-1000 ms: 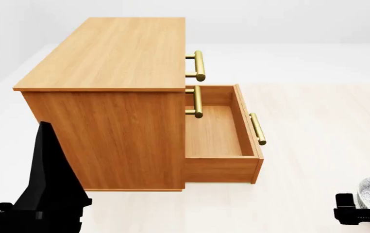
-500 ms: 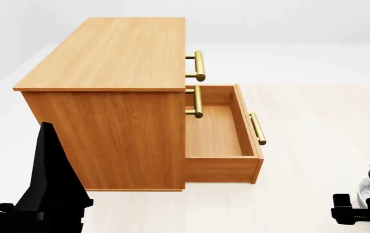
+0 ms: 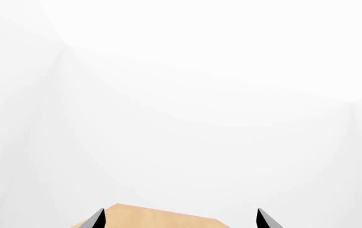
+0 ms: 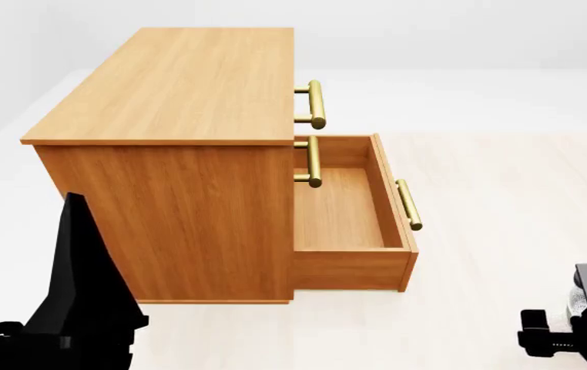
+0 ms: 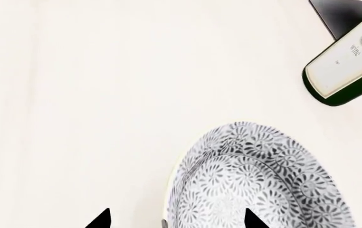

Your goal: Put the bowl on top of the cabinet.

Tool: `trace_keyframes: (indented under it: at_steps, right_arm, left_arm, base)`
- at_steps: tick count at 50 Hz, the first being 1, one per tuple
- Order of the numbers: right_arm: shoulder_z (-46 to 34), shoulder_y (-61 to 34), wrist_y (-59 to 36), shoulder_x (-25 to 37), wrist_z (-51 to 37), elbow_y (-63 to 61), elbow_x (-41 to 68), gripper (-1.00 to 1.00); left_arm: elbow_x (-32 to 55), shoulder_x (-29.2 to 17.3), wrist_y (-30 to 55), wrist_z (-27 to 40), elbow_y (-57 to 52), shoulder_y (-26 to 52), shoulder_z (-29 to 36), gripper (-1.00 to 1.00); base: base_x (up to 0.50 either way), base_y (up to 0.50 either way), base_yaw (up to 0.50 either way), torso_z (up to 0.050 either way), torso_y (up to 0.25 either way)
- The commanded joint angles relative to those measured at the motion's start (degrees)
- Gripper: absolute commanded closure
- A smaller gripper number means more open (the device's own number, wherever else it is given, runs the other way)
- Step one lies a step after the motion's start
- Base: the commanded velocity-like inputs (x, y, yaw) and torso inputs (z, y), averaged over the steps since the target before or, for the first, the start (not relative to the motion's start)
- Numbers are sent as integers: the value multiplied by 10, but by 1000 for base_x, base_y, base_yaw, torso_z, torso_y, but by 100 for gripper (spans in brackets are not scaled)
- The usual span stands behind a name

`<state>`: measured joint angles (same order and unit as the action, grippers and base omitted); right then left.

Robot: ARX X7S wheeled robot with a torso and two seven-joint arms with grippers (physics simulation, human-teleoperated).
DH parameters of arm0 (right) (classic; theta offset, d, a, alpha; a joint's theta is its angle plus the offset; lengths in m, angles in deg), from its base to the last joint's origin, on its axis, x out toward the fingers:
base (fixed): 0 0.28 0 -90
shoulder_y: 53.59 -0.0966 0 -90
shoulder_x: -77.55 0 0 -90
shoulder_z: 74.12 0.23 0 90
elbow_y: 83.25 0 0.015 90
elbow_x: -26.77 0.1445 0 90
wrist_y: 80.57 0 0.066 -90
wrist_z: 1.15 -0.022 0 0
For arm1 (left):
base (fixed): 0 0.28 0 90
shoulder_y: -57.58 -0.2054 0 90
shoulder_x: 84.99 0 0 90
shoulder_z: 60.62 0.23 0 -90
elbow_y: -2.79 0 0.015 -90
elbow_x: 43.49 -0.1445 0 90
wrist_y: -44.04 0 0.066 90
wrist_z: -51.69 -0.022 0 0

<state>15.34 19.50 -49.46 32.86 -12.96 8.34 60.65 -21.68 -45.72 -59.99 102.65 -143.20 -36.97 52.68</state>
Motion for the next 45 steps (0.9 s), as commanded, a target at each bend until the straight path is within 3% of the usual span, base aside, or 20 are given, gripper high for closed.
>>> trace_keyframes:
  at_steps: [1, 36, 37, 45]
  right_arm:
    - [-8, -5, 12, -6, 4, 23, -7, -100]
    - [-29, -10, 36, -19, 10, 74, -25, -100]
    - [-10, -4, 43, -23, 9, 71, -15, 100]
    - [-12, -3, 31, -15, 1, 48, -15, 100]
  left_arm:
    - [-1, -2, 0, 2, -1, 1, 2, -100]
    - [-8, -4, -3, 7, 0, 2, 12, -100]
    - [-7, -5, -3, 7, 0, 2, 11, -100]
    - [-4, -5, -4, 7, 3, 5, 13, -100]
  base:
    - [0, 0, 0, 0, 0]
    - [0, 0, 0, 0, 0]
    - [0, 0, 0, 0, 0]
    - [0, 0, 0, 0, 0]
